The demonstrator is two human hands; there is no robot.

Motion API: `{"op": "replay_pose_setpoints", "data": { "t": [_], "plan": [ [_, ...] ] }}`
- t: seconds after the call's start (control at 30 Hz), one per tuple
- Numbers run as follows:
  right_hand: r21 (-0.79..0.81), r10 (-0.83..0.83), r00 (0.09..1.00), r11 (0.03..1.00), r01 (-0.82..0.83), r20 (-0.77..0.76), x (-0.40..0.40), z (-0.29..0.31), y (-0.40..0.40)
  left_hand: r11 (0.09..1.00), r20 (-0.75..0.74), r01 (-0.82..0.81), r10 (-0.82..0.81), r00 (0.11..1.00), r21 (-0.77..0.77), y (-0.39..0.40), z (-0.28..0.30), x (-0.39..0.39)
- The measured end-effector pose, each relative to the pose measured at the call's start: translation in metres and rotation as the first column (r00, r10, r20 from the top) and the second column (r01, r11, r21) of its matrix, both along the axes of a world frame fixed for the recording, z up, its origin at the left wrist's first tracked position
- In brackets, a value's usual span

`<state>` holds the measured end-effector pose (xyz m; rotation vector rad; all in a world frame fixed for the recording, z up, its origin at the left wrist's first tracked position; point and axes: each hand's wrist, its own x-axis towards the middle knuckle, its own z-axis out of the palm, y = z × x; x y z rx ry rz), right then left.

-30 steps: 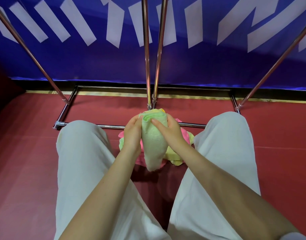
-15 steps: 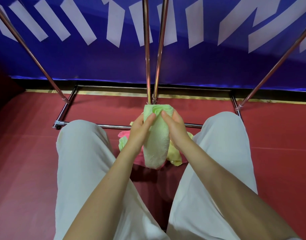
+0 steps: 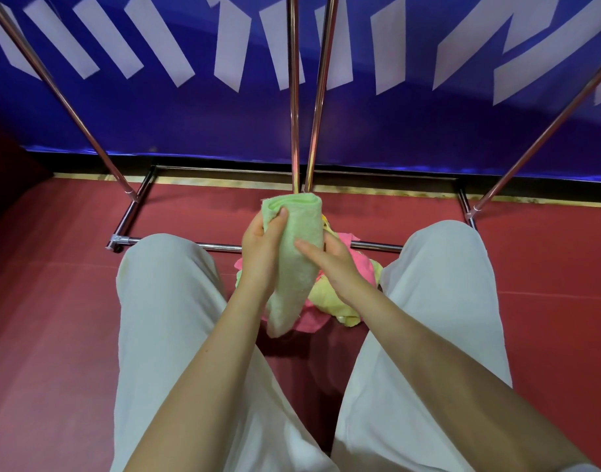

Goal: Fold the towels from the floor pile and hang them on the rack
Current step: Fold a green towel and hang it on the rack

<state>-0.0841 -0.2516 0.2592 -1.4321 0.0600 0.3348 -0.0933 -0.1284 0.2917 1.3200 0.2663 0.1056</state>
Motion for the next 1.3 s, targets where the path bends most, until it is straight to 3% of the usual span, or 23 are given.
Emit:
{"op": "replay_pose_setpoints", "data": {
  "t": [0.13, 0.33, 0.47, 0.57, 0.7, 0.87, 1.03, 1.3],
  "plan": [
    [-0.147, 0.119, 0.990, 0.981, -0.128, -0.070, -0.004, -0.023, 0.013, 0.993, -0.031, -0.085, 0.082, 0.996, -0.085, 0.010, 0.004, 0.002],
    [-0.222, 0.250, 0.948, 0.930, -0.292, -0.199, -0.018, -0.047, 0.022, 0.971, -0.014, -0.220, 0.220, 0.975, -0.096, 0.024, 0.010, -0.001],
    [-0.139, 0.123, 0.950, 0.976, -0.168, -0.285, -0.007, -0.045, 0.019, 0.915, -0.020, -0.393, 0.393, 0.919, -0.084, 0.047, 0.004, 0.004],
    [-0.140, 0.045, 0.963, 0.987, -0.085, -0.266, 0.001, -0.027, 0.010, 0.892, 0.016, -0.452, 0.452, 0.892, 0.018, 0.062, 0.001, 0.008],
    [-0.206, 0.106, 0.989, 0.971, -0.125, -0.101, -0.001, -0.007, -0.006, 0.889, 0.018, -0.450, 0.450, 0.893, 0.083, 0.070, -0.007, 0.010],
    [-0.309, 0.145, 0.988, 0.938, -0.156, -0.058, -0.011, -0.002, -0.026, 0.895, -0.085, -0.428, 0.440, 0.894, 0.127, 0.067, -0.025, 0.006],
    [-0.439, 0.123, 0.992, 0.892, -0.110, 0.003, -0.001, 0.007, -0.038, 0.943, -0.221, -0.299, 0.326, 0.919, 0.147, 0.073, -0.043, 0.007],
    [-0.506, 0.121, 0.977, 0.862, -0.016, 0.177, 0.073, 0.102, -0.035, 0.919, -0.258, -0.121, 0.229, 0.939, 0.375, 0.069, 0.001, 0.064]
  ]
}}
